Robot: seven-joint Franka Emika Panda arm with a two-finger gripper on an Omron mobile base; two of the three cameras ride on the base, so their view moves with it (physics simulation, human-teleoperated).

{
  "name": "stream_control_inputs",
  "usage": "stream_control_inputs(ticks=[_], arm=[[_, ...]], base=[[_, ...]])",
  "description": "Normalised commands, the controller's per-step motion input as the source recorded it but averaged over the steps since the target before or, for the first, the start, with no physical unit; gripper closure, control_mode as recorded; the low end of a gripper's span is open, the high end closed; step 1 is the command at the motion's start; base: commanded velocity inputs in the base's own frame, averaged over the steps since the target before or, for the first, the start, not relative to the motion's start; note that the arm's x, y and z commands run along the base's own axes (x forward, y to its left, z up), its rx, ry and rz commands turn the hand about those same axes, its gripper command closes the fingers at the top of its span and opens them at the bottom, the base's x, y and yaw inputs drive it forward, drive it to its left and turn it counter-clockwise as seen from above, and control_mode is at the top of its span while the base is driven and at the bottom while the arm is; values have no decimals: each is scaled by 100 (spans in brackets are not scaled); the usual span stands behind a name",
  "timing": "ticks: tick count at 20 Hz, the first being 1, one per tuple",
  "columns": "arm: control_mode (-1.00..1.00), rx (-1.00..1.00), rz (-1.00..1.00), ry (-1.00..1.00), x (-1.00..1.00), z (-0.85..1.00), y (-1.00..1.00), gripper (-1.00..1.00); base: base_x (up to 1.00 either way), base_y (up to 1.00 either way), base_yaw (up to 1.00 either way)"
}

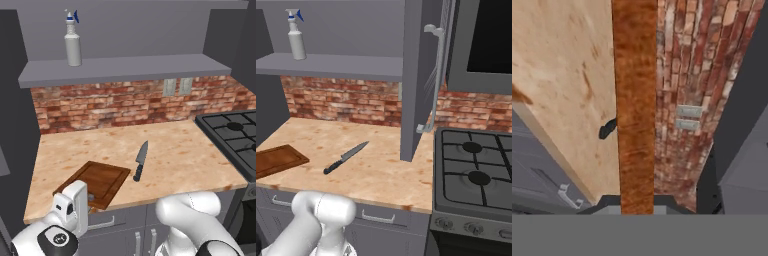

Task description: Move the cutting board and knife to the sink. Then move spray from the cabinet to the counter.

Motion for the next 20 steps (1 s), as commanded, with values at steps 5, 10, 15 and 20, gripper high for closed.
stream_control_inputs(ticks=[5,10,15,20], arm=[[-100,0,0,-10,-4,22,-16,100],[-100,0,0,0,-5,25,-24,100],[-100,0,0,0,-11,29,-22,100],[-100,0,0,-3,-18,31,-16,100]], base=[[0,0,0],[0,0,0],[0,0,0],[0,0,0]])
